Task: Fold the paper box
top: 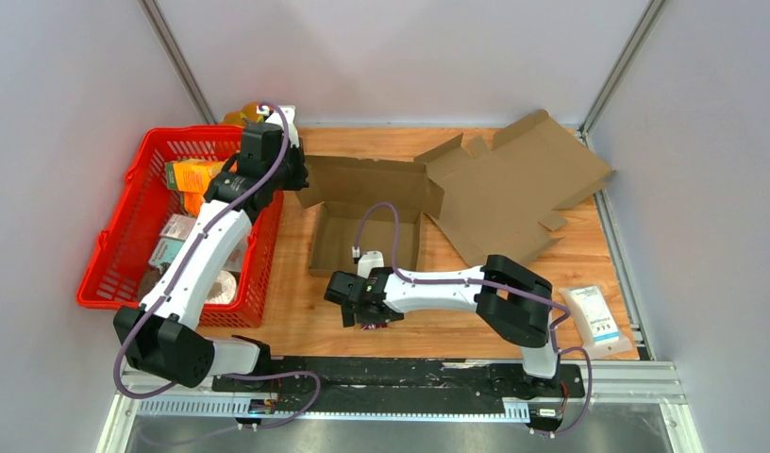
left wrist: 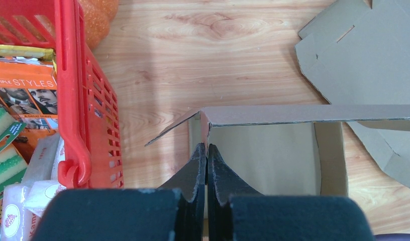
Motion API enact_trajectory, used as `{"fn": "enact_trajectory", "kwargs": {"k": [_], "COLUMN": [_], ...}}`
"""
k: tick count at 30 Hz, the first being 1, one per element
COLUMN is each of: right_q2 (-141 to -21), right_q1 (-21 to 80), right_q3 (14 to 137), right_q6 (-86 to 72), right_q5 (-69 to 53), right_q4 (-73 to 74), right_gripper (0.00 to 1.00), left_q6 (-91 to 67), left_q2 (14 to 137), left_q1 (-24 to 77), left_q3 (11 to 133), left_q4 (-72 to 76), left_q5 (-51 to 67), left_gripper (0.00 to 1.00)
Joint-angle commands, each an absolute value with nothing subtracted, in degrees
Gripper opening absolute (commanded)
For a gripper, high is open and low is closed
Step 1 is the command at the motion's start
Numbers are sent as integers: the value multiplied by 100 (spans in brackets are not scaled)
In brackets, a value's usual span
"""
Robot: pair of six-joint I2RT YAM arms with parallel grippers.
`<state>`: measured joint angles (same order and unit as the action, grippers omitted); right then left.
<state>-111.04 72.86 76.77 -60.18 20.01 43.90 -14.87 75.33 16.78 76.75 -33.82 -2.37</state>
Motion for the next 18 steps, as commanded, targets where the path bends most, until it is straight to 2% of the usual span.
{"fn": "enact_trajectory", "kwargs": {"k": [1,6,9,13,18], "right_q2": [-11188,-11241,-11364,-11487,-11443], "right_q1": [7181,7093,7084,7119,7180], "right_q3": [7638,7690,7760,7988,8209], "right_q6": [-6082,-5977,-5933,-5889,-5827], "right_q5": [1785,1600,1538,1712,1995], "right_q4": [4342,4368,4429,4702,4991], "right_gripper": [88,84,78,65,62], "left_q6": [-1433,-1406,-1380,-1397,-1415], "left_q2": [7409,7357,7339,7348,7400], "left_q1": [1679,1679,1670,1670,1661], "left_q3": [7603,7576,7585,7594,7620], "left_q4": [-3480,-3480,-3480,-3463,-3463], "left_q5": [-114,-123,-141,-106,-44], "left_gripper": [0,0,0,0,0]}}
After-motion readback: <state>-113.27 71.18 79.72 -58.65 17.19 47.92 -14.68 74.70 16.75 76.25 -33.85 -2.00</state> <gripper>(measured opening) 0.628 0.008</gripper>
